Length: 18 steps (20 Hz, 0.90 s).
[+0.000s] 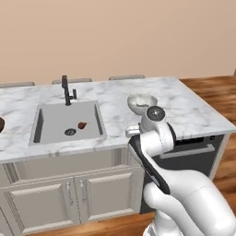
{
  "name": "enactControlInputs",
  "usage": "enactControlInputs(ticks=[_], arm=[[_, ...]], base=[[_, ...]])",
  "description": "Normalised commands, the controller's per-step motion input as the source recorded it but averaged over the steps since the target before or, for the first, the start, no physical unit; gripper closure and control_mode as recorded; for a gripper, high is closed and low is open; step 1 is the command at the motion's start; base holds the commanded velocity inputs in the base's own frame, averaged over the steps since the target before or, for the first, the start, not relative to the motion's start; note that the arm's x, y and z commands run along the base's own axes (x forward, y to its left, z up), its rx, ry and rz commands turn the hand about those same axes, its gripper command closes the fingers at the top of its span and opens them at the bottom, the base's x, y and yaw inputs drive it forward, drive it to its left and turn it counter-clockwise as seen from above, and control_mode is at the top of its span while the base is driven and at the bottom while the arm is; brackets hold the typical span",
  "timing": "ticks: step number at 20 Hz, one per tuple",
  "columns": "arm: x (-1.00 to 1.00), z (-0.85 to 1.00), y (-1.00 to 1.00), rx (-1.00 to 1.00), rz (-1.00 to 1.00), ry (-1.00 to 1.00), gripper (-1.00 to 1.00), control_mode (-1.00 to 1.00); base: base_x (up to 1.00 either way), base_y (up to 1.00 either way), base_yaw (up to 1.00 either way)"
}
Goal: Pick the eggplants from the cabinet and place them in one bowl. Pick the pear from the sink and place it in the other bowl.
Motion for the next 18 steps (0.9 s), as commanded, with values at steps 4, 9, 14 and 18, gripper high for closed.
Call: enactControlInputs(ticks=[4, 9, 14, 18], arm=[[0.00, 0.00, 0.00, 0.00, 0.00, 0.00, 1.00, 1.00], [0.00, 0.00, 0.00, 0.00, 0.00, 0.00, 1.00, 1.00], [0.00, 0.00, 0.00, 0.00, 0.00, 0.00, 1.00, 1.00], [0.00, 0.00, 0.00, 0.00, 0.00, 0.00, 1.00, 1.00]], base=[[0.49, 0.19, -0.08], [0.49, 0.19, -0.08], [0.46, 0.19, -0.08], [0.39, 0.20, -0.08]])
